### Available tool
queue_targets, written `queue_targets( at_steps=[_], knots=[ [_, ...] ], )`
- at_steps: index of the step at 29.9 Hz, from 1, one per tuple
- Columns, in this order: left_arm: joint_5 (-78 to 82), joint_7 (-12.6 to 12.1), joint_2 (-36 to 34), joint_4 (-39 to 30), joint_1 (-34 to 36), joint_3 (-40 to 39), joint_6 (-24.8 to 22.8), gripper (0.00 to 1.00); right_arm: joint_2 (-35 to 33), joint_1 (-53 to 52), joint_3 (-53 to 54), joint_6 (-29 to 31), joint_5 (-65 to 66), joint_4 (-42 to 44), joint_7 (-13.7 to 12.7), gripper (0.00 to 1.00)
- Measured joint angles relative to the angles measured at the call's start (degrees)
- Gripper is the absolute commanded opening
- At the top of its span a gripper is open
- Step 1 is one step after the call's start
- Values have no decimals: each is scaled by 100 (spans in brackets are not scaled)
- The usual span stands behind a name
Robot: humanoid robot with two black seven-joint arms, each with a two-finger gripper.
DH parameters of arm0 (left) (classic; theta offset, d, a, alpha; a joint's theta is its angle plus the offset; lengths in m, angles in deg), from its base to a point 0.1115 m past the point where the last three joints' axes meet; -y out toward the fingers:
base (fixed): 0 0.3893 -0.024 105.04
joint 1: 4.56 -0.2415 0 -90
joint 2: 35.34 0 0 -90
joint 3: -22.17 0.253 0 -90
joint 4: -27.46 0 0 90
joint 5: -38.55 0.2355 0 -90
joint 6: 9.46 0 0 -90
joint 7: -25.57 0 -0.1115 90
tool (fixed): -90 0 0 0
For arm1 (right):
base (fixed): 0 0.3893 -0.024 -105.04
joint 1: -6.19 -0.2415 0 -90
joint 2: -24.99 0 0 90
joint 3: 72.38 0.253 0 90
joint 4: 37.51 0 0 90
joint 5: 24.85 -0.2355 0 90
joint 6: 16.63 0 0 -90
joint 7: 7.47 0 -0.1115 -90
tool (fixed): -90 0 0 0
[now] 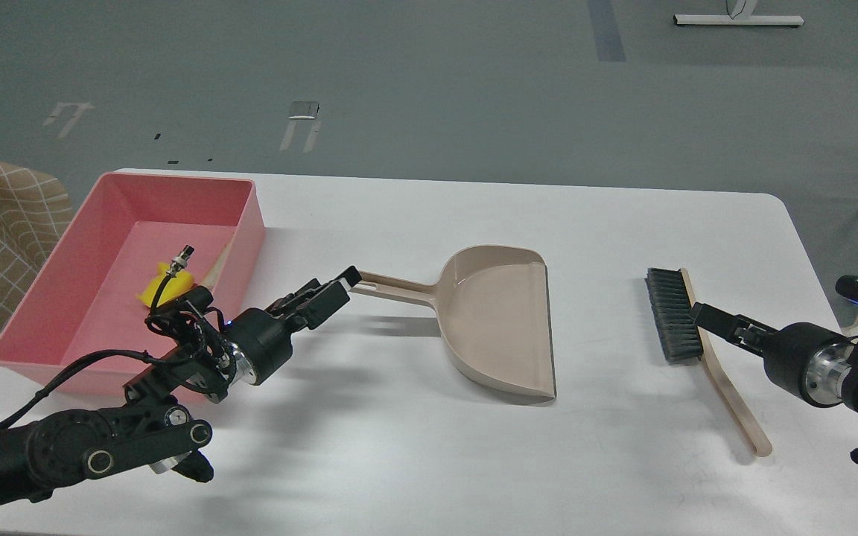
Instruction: Sweep and dump garbage into bin
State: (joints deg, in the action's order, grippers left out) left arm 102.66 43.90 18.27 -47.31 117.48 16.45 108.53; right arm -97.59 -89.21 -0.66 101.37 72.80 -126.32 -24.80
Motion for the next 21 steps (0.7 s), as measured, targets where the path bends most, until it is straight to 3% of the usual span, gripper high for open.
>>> queue_targets(
  at_steps=[7, 21],
  knots=[
    [55, 151, -270, -104, 46, -67, 0, 98, 10, -5, 0, 0, -1, 21, 34, 95],
    [23, 121, -458, -613, 266, -90, 0, 98, 7, -33, 9, 0, -173, 56, 44, 96]
  ],
)
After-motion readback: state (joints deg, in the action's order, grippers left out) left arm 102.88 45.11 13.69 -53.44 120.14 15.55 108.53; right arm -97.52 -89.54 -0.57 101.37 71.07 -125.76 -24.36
